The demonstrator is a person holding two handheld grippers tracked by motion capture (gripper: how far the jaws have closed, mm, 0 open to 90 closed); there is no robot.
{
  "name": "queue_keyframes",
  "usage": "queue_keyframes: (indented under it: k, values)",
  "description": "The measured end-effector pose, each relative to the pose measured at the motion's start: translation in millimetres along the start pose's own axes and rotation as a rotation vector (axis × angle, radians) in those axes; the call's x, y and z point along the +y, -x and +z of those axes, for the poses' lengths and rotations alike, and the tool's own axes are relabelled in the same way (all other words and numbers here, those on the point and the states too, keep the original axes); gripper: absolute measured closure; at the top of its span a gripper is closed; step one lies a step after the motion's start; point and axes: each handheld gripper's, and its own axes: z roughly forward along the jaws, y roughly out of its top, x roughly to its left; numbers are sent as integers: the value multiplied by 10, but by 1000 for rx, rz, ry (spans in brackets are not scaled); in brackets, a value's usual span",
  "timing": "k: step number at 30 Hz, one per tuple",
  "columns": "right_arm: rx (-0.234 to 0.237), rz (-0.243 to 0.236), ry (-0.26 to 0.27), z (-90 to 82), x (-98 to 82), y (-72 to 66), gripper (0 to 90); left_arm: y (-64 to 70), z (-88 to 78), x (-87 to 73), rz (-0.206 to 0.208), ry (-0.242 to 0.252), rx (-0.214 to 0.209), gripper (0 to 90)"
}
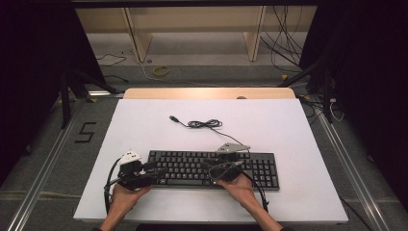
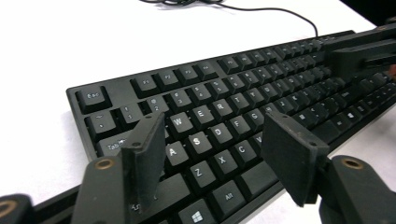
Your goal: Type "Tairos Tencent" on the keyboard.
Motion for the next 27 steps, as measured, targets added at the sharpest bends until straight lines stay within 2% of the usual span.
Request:
queue_keyframes:
  k: [6, 14, 27]
  values:
    - [0, -18, -15, 79, 35, -43, 827, 21, -36, 1, 0, 20, -7, 366]
    - [-18, -18, -34, 172, 70, -50, 900, 48, -84, 0, 14, 53, -21, 341]
    - [-44, -28, -70, 307, 88, -50, 900, 99, -110, -14, 15, 76, -44, 305]
